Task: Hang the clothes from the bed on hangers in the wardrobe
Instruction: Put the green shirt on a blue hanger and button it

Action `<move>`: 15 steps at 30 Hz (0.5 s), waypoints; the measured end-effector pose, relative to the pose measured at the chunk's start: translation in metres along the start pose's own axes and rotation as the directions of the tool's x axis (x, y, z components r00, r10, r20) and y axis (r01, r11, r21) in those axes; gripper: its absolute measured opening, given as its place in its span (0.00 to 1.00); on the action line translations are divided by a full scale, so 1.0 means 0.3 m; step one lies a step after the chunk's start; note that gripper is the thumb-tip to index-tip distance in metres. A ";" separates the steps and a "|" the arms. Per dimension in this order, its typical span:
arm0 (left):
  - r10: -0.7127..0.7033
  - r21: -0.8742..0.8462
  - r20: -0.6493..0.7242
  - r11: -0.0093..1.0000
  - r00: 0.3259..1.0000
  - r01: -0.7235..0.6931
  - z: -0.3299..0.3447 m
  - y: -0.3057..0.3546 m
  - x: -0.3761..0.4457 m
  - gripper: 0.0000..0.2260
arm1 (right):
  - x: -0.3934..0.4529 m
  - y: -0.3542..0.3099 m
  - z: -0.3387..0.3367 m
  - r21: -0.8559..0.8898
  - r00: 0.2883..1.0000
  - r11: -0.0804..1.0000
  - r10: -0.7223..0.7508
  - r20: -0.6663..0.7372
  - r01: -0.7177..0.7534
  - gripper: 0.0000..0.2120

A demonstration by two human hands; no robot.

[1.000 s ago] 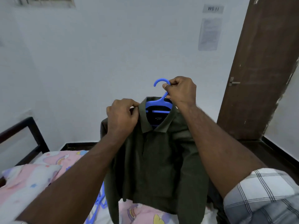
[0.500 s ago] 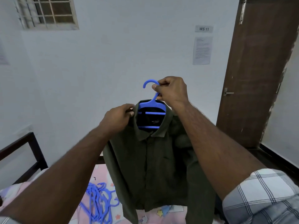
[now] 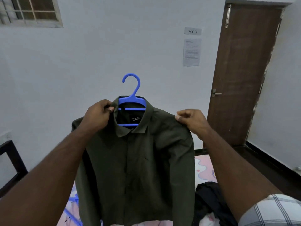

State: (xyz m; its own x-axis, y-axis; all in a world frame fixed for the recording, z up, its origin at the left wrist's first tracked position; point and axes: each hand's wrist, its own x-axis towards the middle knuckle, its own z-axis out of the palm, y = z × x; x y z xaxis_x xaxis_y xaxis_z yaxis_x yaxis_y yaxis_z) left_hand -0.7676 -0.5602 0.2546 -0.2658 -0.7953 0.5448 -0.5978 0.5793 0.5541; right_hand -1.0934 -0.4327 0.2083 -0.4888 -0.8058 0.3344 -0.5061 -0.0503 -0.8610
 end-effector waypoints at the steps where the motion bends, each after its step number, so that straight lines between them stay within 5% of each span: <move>1: -0.011 -0.007 0.001 1.000 1.000 0.011 -0.001 -0.002 0.005 0.06 | 0.001 0.009 0.011 0.001 1.000 1.000 -0.006 0.019 0.006 0.16; 6: -0.035 -0.010 -0.005 0.999 0.999 0.035 -0.026 -0.041 0.018 0.06 | 0.012 0.018 0.045 -0.167 1.000 0.986 -0.022 0.012 0.023 0.14; 9: -0.019 -0.005 -0.010 1.000 1.000 0.019 -0.056 -0.080 0.018 0.07 | 0.031 -0.016 0.028 -0.114 0.998 0.992 -0.061 -0.004 0.060 0.10; 15: 0.004 -0.028 0.010 1.000 1.000 -0.004 -0.103 -0.134 0.010 0.08 | 0.067 -0.118 -0.035 -0.210 0.979 0.962 -0.145 0.143 0.173 0.05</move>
State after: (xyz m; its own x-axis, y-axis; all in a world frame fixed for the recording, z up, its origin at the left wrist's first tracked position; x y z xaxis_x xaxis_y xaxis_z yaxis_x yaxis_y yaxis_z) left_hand -0.7210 -0.5803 0.2536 -0.2755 -0.7948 0.5407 -0.5751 0.5870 0.5698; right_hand -1.0928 -0.4409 0.2495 -0.3032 -0.8662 0.3973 -0.7207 -0.0643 -0.6903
